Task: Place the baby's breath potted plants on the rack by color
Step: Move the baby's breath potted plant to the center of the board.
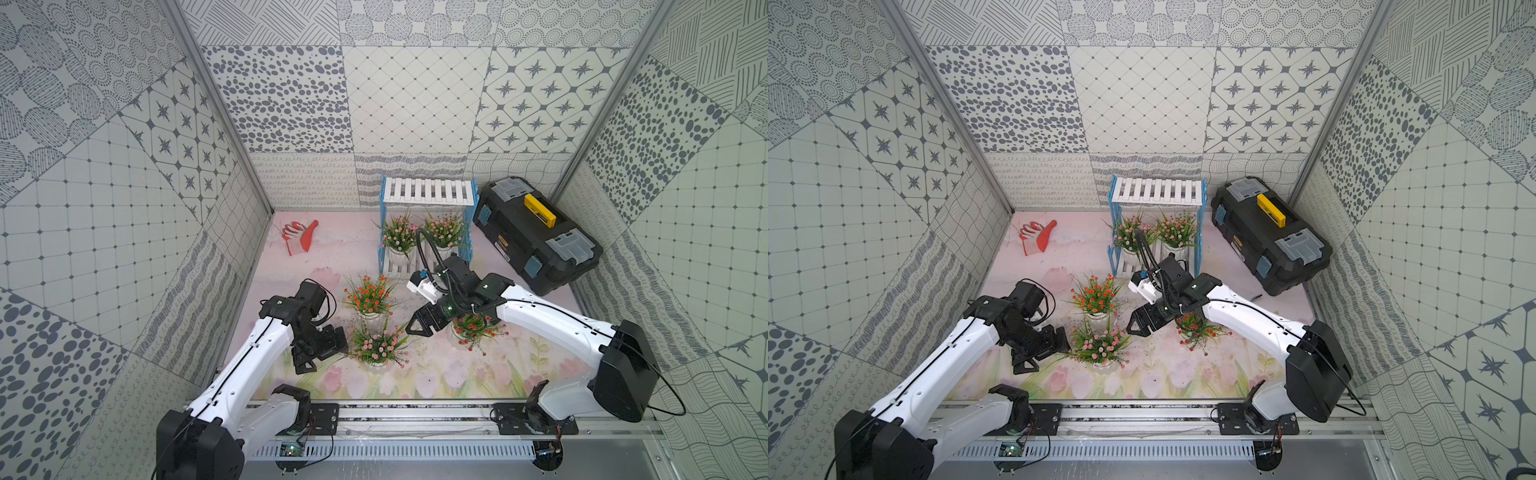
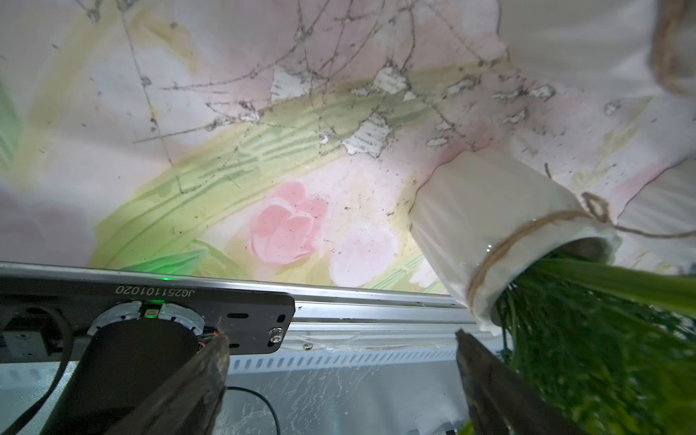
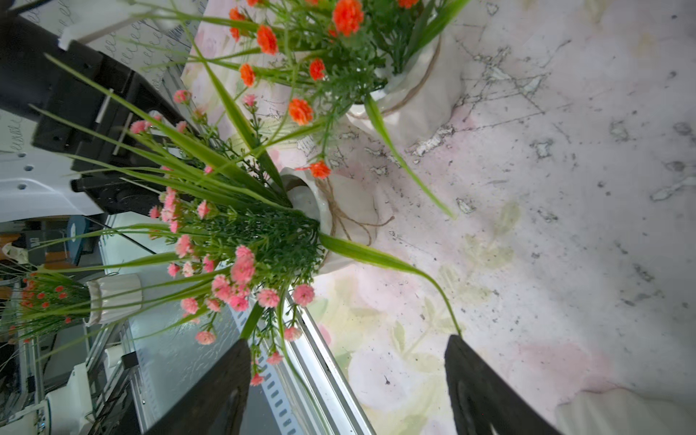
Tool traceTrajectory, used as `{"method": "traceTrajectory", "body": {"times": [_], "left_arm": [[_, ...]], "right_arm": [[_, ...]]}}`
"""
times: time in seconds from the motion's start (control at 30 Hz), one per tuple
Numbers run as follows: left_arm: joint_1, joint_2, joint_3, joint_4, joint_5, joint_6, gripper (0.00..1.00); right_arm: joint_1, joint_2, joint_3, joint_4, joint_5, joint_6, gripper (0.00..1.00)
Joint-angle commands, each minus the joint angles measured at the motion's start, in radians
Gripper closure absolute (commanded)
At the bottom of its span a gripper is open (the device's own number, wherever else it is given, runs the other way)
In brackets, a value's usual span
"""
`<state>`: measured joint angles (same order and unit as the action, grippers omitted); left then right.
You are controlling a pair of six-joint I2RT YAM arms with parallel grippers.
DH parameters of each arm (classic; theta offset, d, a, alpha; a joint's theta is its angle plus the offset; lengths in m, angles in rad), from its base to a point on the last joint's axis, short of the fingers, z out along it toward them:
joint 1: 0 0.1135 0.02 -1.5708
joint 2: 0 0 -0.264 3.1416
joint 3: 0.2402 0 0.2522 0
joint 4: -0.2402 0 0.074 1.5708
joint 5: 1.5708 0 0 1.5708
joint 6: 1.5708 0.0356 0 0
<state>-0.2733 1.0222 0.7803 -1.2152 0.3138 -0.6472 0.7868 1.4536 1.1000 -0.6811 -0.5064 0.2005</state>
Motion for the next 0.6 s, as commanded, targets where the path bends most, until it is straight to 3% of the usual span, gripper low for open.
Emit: {"method": "traceTrajectory", "body": {"times": [0.0,0.57], "left_arm": [[-0.016,-0.041,-0.061,0.037,0.05,-0.113,0.07],[-0.141,-0.07,-0.136,0.267,-0.06,-0.312,0.07]], "right_arm": [[0.031,0.021,-0.019,0.049,0.062,-0.028,0.19],[0.067,0.005,-0.226,0.312,0.08,0.029,0.22]]}}
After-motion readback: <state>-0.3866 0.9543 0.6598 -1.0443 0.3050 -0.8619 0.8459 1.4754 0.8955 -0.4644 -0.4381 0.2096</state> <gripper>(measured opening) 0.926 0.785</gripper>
